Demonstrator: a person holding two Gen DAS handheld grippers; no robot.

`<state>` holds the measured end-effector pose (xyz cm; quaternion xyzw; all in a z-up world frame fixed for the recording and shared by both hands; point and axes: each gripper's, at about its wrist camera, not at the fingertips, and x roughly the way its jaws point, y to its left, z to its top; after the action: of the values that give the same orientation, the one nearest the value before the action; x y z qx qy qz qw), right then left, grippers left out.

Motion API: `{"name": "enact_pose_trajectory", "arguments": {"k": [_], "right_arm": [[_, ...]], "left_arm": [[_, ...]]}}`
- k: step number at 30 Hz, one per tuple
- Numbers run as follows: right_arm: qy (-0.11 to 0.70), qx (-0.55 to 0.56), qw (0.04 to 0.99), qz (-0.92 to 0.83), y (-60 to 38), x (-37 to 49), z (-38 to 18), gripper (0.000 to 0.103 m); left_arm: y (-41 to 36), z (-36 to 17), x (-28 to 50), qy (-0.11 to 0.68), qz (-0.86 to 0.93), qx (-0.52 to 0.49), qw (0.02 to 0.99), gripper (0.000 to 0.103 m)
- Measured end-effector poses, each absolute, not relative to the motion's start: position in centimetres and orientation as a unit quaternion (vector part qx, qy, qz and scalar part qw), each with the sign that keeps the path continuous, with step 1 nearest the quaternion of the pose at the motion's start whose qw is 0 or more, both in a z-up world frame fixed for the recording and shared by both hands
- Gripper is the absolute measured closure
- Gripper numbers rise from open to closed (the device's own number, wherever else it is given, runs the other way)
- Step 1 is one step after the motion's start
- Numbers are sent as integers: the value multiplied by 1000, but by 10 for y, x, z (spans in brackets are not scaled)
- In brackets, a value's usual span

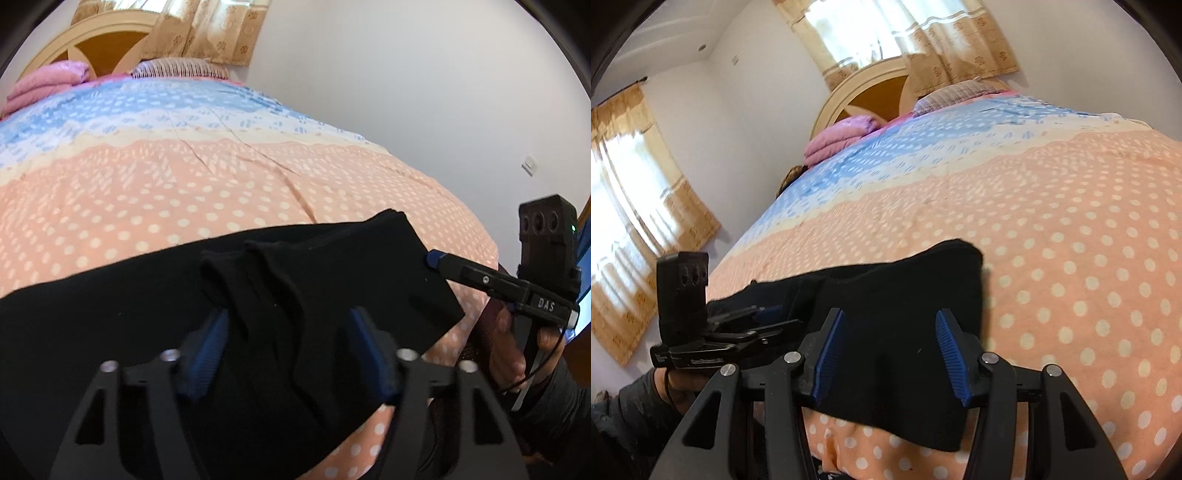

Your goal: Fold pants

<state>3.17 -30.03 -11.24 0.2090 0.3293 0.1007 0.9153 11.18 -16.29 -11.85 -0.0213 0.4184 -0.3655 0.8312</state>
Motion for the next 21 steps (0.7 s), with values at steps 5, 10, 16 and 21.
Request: {"name": "enact_pose_trajectory", "arguments": {"k": [5,10,16,21], "right_arm": [[304,219,923,88,-308,27,-109,44],[286,224,928,84,-313,22,-106,43],[289,199,931,96,-301,21,-107,42],[286,154,934,149,-273,16,-103,42]], "left_arm": [[-158,-117,115,425,-366,-36,827,88],[-131,-94,113,399,-363,-69,839,88],[-90,-96,114,409,-325,-84,849,88],[-79,-120,118,431,-302,-97,845,88]]}}
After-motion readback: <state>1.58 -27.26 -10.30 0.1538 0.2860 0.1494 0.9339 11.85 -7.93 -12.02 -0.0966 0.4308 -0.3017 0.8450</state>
